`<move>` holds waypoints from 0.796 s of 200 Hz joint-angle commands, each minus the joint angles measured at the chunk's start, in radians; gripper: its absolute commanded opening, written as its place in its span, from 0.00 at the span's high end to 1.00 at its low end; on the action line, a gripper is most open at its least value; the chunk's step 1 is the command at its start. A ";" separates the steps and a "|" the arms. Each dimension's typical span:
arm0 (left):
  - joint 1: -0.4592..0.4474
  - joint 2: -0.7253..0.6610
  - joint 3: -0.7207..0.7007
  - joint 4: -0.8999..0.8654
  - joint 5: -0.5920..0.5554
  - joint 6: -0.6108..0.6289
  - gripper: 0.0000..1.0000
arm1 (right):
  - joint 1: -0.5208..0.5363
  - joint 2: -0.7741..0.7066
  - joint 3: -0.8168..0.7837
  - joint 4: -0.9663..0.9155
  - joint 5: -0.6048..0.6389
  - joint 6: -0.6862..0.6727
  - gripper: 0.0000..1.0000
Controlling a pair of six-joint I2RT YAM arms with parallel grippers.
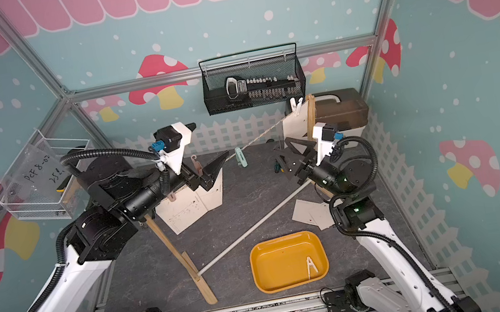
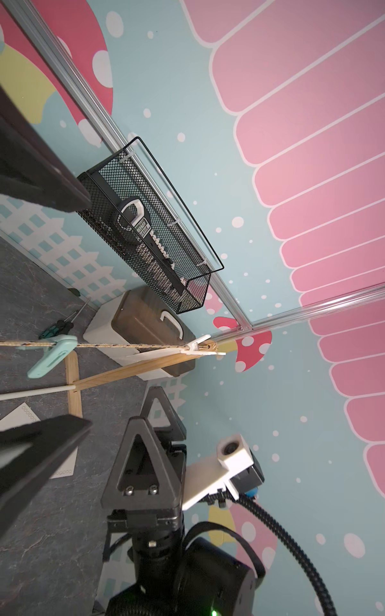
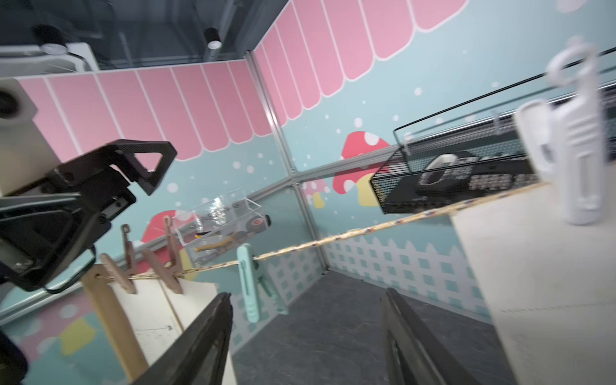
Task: Remove the postcards from the strings
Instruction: Remove the clamp from the clothesline.
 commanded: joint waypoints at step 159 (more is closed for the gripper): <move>0.004 -0.195 -0.123 -0.121 0.065 -0.033 0.01 | 0.166 0.575 0.301 0.627 -0.439 0.199 0.30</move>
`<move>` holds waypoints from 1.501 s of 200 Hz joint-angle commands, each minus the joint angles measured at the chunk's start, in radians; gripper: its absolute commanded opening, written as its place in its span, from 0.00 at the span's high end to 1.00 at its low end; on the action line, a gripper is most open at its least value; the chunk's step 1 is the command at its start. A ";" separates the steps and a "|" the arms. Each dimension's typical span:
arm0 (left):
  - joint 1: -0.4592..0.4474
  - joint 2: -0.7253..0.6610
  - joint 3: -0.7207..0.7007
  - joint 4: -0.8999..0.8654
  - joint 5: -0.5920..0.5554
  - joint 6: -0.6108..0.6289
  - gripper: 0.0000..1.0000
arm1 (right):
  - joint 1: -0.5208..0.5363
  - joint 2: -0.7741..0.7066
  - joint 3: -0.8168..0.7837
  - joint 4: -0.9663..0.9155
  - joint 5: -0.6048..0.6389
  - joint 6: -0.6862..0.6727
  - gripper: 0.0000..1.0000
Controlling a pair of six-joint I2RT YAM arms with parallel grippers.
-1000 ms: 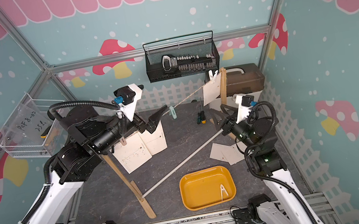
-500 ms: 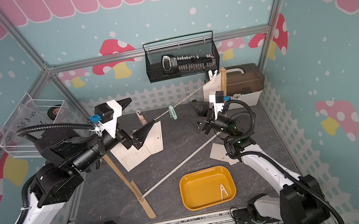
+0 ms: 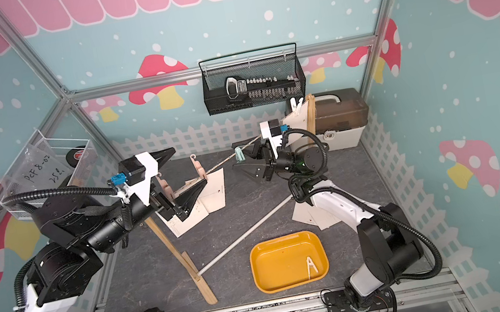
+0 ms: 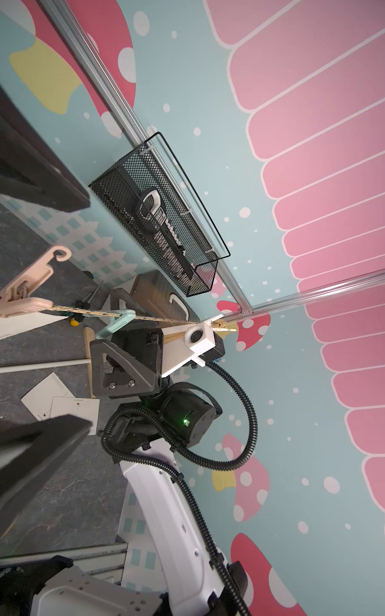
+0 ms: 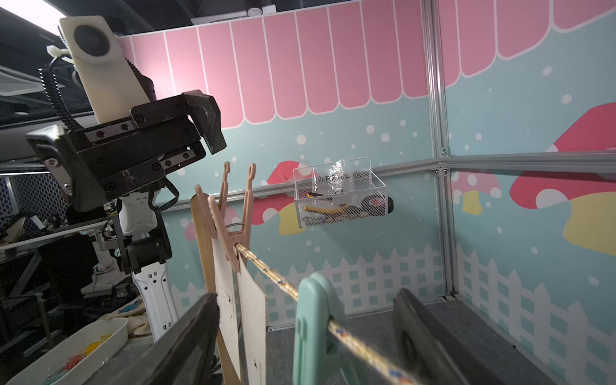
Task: Remove the postcards from the strings
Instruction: Remove the clamp from the clothesline.
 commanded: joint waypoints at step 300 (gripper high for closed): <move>0.007 0.008 -0.048 0.043 0.024 0.029 0.00 | 0.063 -0.494 -0.324 -1.271 0.359 -0.603 0.93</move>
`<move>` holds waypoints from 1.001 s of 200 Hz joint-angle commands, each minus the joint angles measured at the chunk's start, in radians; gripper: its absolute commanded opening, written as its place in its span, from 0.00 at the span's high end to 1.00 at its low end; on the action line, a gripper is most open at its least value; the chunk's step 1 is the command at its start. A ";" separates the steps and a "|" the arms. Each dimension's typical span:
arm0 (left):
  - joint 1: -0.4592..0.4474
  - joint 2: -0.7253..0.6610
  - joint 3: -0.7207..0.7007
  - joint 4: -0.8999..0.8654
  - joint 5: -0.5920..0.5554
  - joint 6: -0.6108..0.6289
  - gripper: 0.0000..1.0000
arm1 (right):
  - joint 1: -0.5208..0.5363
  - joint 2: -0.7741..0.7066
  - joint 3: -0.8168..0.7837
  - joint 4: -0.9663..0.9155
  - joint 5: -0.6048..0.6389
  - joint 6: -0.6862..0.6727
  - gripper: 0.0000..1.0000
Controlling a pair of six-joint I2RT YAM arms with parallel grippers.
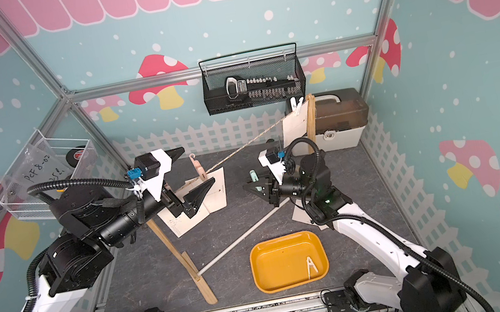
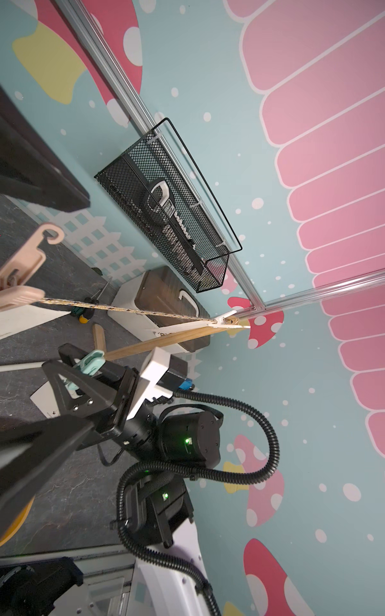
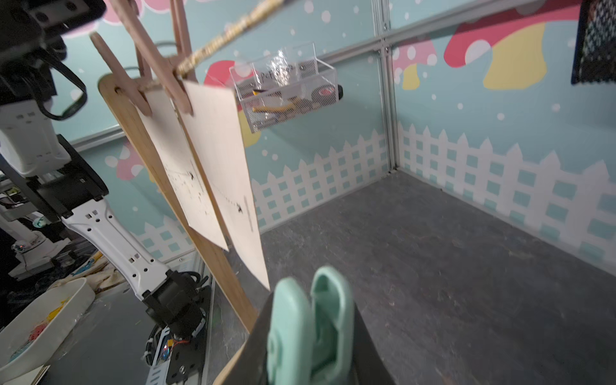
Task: Remove the postcards from the strings
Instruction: Place the clamp in the storage box.
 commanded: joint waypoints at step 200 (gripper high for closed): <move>0.149 0.379 0.477 -0.246 0.131 -0.133 0.00 | 0.288 -0.147 -0.266 -0.729 0.541 -0.077 0.64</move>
